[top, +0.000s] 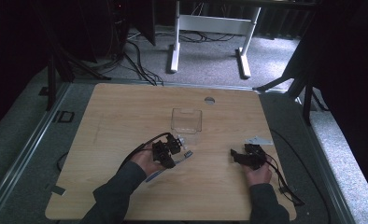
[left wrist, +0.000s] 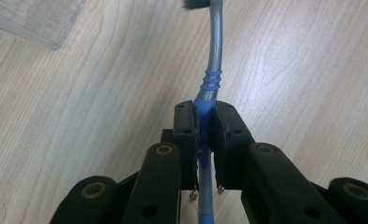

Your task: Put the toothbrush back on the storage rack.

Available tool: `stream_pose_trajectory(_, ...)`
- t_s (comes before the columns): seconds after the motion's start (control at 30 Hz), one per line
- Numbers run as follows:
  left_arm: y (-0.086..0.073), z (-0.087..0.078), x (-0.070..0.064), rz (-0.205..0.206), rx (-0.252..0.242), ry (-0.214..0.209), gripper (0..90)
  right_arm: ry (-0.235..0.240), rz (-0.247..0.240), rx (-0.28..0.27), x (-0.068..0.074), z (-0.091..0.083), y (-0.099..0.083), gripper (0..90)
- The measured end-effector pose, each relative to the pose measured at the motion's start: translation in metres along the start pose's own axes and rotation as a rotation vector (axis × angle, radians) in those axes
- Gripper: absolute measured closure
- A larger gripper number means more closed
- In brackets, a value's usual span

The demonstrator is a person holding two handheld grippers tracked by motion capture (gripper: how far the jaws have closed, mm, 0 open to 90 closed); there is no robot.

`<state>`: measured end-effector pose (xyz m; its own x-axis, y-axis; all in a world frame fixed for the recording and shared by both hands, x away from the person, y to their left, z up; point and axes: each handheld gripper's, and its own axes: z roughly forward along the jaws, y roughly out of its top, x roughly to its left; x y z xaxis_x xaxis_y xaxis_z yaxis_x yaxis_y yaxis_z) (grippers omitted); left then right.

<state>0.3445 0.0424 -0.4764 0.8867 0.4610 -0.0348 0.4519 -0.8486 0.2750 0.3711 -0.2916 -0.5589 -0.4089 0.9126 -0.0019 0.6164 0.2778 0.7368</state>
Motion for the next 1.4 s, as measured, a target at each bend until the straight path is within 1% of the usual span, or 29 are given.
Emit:
stream_pose_trajectory(0.27, -0.003, -0.009, 0.002, -0.013, -0.044, 0.013, 80.9, 0.0, -0.001, 0.0, 0.0, 0.0, 0.0, 28.5)
stream_pose_trajectory(0.43, -0.005, -0.013, 0.002, -0.017, -0.06, 0.016, 80.9, 0.0, -0.002, 0.0, 0.0, 0.0, 0.0, 28.6)
stream_pose_trajectory(0.53, -0.006, -0.017, 0.003, -0.026, -0.084, 0.013, 80.8, 0.0, -0.002, 0.0, 0.0, 0.0, 0.0, 28.6)
stream_pose_trajectory(0.67, -0.007, -0.02, 0.004, -0.036, -0.101, 0.014, 80.9, 0.001, -0.002, 0.0, 0.0, 0.0, 0.0, 28.5)
stream_pose_trajectory(0.8, -0.009, -0.025, 0.005, -0.049, -0.127, 0.022, 80.9, 0.0, -0.002, 0.0, 0.0, 0.0, 0.0, 28.5)
stream_pose_trajectory(0.87, -0.009, -0.027, 0.006, -0.046, -0.134, 0.016, 80.9, 0.0, -0.002, 0.0, 0.0, 0.0, 0.0, 28.6)
stream_pose_trajectory(1.07, -0.011, -0.032, 0.007, -0.052, -0.167, 0.023, 80.8, 0.0, -0.002, 0.0, 0.0, 0.0, 0.0, 28.6)
stream_pose_trajectory(1.27, -0.012, -0.034, 0.008, -0.056, -0.19, 0.018, 80.8, 0.0, -0.002, 0.0, 0.0, 0.0, 0.0, 28.5)
stream_pose_trajectory(1.4, -0.013, -0.036, 0.009, -0.067, -0.211, 0.019, 80.8, 0.0, -0.001, 0.0, 0.0, 0.0, 0.0, 28.5)
